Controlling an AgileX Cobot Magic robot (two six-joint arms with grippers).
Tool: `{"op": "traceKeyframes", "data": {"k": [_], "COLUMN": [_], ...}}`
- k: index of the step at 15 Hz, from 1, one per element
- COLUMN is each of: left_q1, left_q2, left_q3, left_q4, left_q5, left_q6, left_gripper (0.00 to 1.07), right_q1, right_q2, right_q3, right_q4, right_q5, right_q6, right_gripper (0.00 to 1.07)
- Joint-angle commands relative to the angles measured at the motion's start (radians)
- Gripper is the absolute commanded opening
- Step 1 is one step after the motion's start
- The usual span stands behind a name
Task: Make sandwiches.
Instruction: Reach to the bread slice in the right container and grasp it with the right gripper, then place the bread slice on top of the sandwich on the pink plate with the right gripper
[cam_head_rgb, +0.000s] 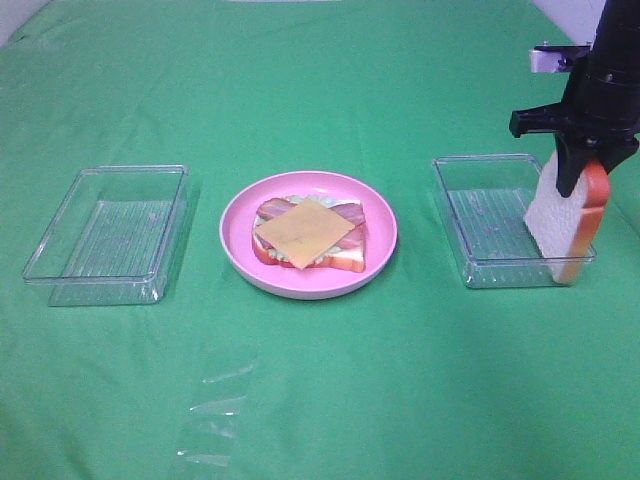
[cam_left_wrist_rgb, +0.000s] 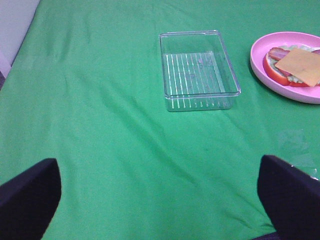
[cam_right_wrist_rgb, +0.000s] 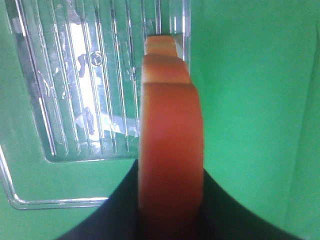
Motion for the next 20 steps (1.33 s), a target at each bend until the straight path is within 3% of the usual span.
{"op": "traceKeyframes", "data": {"k": [1,6,13,15,16,18,20], "left_q1": [0.003,0.003,0.003,0.003,0.003,0.003,0.003], "left_q2": [-0.018,-0.018,-0.018,-0.018,-0.018,-0.018,-0.018], "left_q3": [0.003,0.003,0.003,0.003,0.003,0.003,0.003], "left_q4": [-0.004,-0.004,-0.004,-0.004,-0.004,-0.004,-0.004], "left_q5": [-0.004,-0.004,-0.004,-0.004,-0.004,-0.004,-0.004], "left_q6": [-0.004,-0.004,-0.004,-0.004,-0.004,-0.004,-0.004], "left_gripper": [1.00,1.00,1.00,1.00,1.00,1.00,1.00], "right_q1": [0.000,0.000,0.001,0.001,0.001,0.003,0.003], "right_q2": [0.002,-0.066,-0.315,-0.386,-0.413,-0.395,-0.358], "right_q3": [0.005,0.005,0.045,0.132,0.217,0.301,0.313], "right_q4": [-0.003,0.020,0.225,0.355,0.497,0.667,0.796], "right_q5": [0.107,0.107,0.100,0.016,-0.054,-0.092,-0.115], "right_q6": [0.003,0.006,-0.070,-0.141,-0.201,-0.274,-0.336], "right_gripper": [0.00,0.00,0.00,0.00,0.00,0.00,0.00]}}
